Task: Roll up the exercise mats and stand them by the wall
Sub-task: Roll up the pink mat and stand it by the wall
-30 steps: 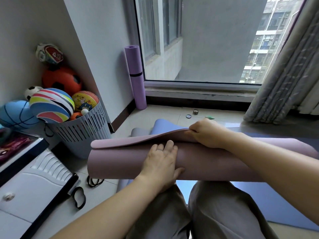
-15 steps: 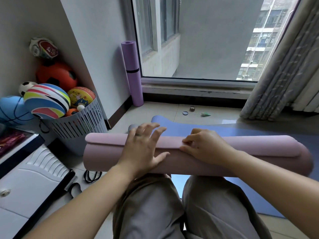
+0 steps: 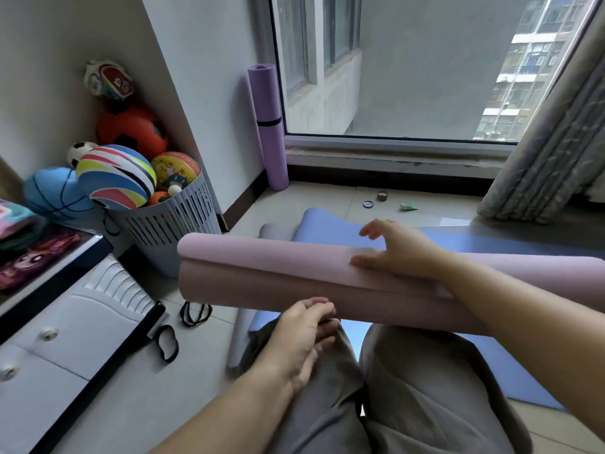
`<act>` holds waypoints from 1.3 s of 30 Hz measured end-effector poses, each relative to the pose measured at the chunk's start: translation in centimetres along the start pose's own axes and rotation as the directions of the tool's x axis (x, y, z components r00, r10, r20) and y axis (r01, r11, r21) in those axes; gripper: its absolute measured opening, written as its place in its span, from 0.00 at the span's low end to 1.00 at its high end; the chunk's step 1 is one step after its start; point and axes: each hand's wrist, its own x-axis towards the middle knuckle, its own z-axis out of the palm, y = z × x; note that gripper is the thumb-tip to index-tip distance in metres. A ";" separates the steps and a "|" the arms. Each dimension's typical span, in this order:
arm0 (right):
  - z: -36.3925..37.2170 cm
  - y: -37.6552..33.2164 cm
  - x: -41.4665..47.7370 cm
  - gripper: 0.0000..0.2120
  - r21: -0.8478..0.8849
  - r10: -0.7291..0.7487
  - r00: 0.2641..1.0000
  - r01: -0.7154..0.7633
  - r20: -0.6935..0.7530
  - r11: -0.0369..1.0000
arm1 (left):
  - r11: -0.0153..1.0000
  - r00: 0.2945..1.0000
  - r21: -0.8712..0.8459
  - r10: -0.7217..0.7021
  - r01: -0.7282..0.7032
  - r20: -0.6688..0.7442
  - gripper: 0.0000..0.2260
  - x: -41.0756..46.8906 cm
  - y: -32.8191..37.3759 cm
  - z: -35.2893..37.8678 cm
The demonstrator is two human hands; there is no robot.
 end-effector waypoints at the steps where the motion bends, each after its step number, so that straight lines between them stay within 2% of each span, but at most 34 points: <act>1: -0.2 -0.2 0.1 0.25 0.005 0.007 0.999 -0.007 0.041 1.000 | 0.970 0.982 -0.155 -0.181 0.186 0.046 0.03 -0.2 -0.6 0.5; 2: -0.2 -0.4 0.2 0.27 0.004 0.014 0.997 -0.015 0.080 1.000 | 0.917 0.951 -0.254 -0.291 0.309 0.106 0.08 -0.2 -1.0 0.9; 3: 0.0 -0.6 0.3 0.26 0.009 0.019 0.994 -0.020 0.110 1.000 | 0.874 0.932 -0.324 -0.331 0.362 0.149 0.13 0.0 -1.5 1.3; 6: 0.9 -1.2 0.3 0.22 -0.024 0.018 0.996 -0.015 0.093 1.000 | 0.866 0.968 -0.434 -0.237 0.249 0.083 0.28 1.1 -1.6 2.5; 8: 1.5 -1.5 0.3 0.24 -0.108 0.013 1.000 -0.011 0.014 0.994 | 0.864 0.986 -0.479 -0.165 0.156 0.023 0.27 2.0 -1.4 3.1; 11: 1.8 -1.3 0.5 0.25 -0.180 0.004 0.999 -0.013 -0.049 0.984 | 0.839 0.989 -0.528 -0.147 0.131 0.011 0.25 2.6 -0.6 3.4; 15: -0.2 -1.1 0.6 0.24 0.042 -0.018 0.997 0.021 -0.076 0.999 | 0.915 0.999 -0.403 -0.024 0.010 -0.030 0.25 4.5 1.3 3.8; 19: -4.9 -1.6 1.4 0.22 0.165 -0.064 0.983 0.093 -0.171 0.982 | 0.935 0.970 -0.262 0.243 -0.238 -0.014 0.36 5.9 5.8 5.1; 22: -8.6 -2.0 2.3 0.20 0.259 -0.093 0.967 0.155 -0.236 0.953 | 0.857 0.874 -0.196 0.486 -0.476 0.001 0.32 7.1 9.2 6.3; 25: -10.2 -1.9 2.8 0.17 0.373 -0.077 0.964 0.172 -0.255 0.912 | 0.764 0.759 -0.061 0.645 -0.643 0.089 0.41 8.0 11.4 6.8; 27: -9.4 -1.3 2.8 0.24 0.387 -0.043 0.973 0.130 -0.225 0.913 | 0.719 0.723 0.081 0.680 -0.690 0.125 0.46 8.8 11.0 6.6; 29: -7.5 -0.3 2.4 0.29 0.429 -0.015 0.983 0.093 -0.180 0.899 | 0.694 0.717 0.185 0.686 -0.696 0.124 0.47 9.6 9.2 6.2; 32: -4.0 1.3 1.5 0.27 0.559 0.024 0.999 -0.004 -0.028 0.829 | 0.697 0.758 0.322 0.640 -0.641 0.126 0.52 10.9 5.5 4.9; 34: -2.1 2.4 0.6 0.22 0.638 0.084 0.988 -0.147 0.129 0.756 | 0.726 0.810 0.373 0.567 -0.578 0.150 0.51 11.4 2.8 3.8; 36: -0.4 3.7 -0.2 0.24 0.685 0.141 0.958 -0.278 0.251 0.673 | 0.756 0.849 0.392 0.498 -0.525 0.176 0.50 12.0 0.4 3.0; 39: 2.1 5.0 -1.2 0.20 0.747 0.191 0.931 -0.364 0.312 0.557 | 0.761 0.886 0.454 0.412 -0.463 0.214 0.52 12.4 -2.6 2.0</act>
